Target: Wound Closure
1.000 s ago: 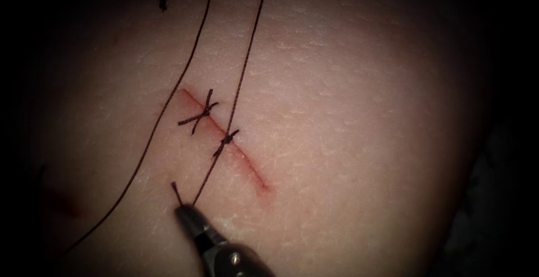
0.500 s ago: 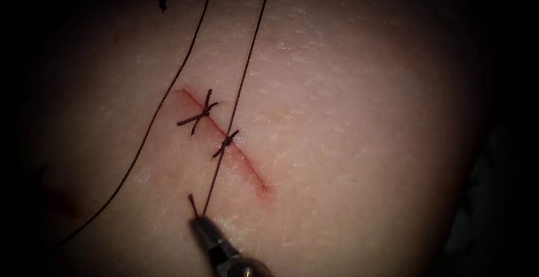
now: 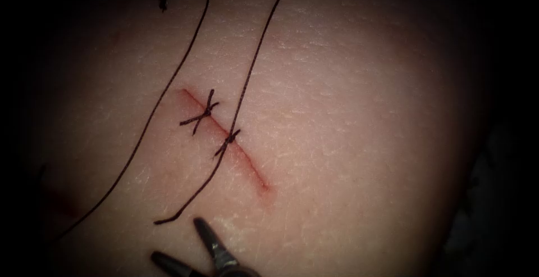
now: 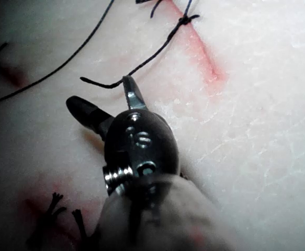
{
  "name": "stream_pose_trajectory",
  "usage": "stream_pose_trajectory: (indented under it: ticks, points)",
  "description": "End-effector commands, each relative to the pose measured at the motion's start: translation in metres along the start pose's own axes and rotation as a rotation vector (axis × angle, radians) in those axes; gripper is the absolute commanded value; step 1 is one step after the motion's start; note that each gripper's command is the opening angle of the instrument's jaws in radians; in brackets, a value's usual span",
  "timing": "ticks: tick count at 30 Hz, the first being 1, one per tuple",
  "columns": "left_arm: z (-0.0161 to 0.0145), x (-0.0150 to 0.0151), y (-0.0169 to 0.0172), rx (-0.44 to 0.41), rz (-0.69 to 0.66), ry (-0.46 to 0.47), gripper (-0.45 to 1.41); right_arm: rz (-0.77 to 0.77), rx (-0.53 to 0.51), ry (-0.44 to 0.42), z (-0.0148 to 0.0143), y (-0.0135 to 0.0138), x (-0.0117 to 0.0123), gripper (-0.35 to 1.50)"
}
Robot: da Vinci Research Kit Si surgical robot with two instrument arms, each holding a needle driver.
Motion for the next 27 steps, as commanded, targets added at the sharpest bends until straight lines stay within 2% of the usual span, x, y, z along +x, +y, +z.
stream_pose_trajectory:
  ticks: [1,8,11,13,18,27]
  points:
    - [0.0000,-0.0002,0.0006,-0.024,-0.003,0.014,-0.45,0.010,0.007,-0.005,0.0004,-0.0001,0.0002,1.40]
    - [-0.0069,-0.0022,0.0029,-0.103,-0.027,0.070,-0.45,0.010,0.045,-0.010,-0.0018,0.0015,0.0027,1.38]
    - [-0.0102,-0.0031,0.0041,-0.117,-0.037,0.101,-0.45,0.020,0.068,0.007,-0.0029,0.0026,0.0041,1.16]
    - [-0.0125,-0.0036,0.0049,-0.126,-0.054,0.124,-0.45,0.011,0.054,0.007,-0.0032,0.0033,0.0051,1.15]
    - [-0.0179,-0.0043,0.0060,-0.127,-0.084,0.174,-0.45,0.015,0.036,-0.001,-0.0034,0.0050,0.0071,1.15]
    - [-0.0274,-0.0045,0.0081,-0.127,-0.145,0.262,-0.45,-0.001,0.004,-0.001,-0.0026,0.0078,0.0083,1.13]
